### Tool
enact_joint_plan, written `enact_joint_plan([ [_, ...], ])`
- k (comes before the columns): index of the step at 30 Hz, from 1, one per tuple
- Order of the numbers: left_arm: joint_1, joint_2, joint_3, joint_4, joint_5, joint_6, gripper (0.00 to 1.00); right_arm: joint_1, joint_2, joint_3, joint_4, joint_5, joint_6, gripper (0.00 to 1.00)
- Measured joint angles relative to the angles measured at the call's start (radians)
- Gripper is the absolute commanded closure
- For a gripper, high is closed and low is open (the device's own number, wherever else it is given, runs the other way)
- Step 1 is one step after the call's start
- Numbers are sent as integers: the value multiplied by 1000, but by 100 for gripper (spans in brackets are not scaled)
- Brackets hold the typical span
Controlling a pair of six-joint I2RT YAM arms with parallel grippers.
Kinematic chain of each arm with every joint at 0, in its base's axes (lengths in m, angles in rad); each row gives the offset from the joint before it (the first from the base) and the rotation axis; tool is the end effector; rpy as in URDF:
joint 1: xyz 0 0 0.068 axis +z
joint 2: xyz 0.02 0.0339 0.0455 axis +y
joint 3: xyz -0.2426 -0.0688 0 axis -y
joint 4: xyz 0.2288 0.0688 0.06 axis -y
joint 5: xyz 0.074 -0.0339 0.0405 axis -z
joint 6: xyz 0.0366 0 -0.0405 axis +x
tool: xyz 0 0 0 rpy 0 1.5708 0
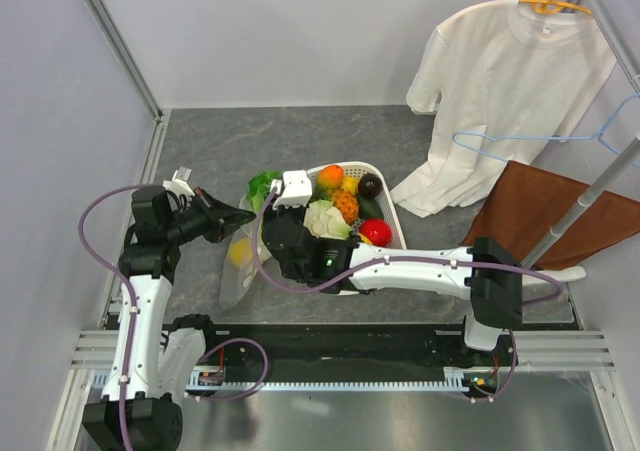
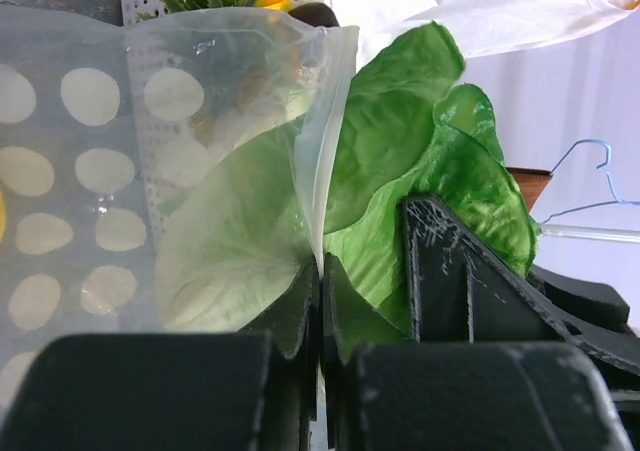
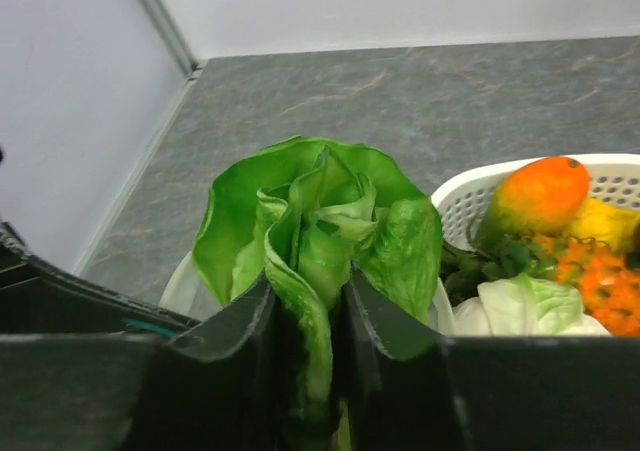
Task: Place the food in the zip-top bag and seal the zipper
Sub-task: Place the fake vegetable in the zipper food storage bag.
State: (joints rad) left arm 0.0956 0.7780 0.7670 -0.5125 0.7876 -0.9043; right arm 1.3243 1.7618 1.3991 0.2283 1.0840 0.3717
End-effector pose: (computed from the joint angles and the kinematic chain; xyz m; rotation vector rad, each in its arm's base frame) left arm 0.1648 -0.0103 0.2913 -0.5724 2.1137 -1.2972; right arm 0.1269 0.3718 0.3144 0.0133 1.6466 0.3746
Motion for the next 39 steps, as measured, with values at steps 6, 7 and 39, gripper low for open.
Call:
enact_joint_plan([
  [6, 18, -26, -14, 37, 10, -19, 98, -48, -116, -10, -110, -228, 96, 35],
  [7, 21, -31, -14, 43, 11, -19, 98, -66, -145, -10, -121, -287, 102, 35],
  [39, 47, -65, -14, 100, 95, -2, 98, -570, -144, -201, -383, -1381, 436, 69],
])
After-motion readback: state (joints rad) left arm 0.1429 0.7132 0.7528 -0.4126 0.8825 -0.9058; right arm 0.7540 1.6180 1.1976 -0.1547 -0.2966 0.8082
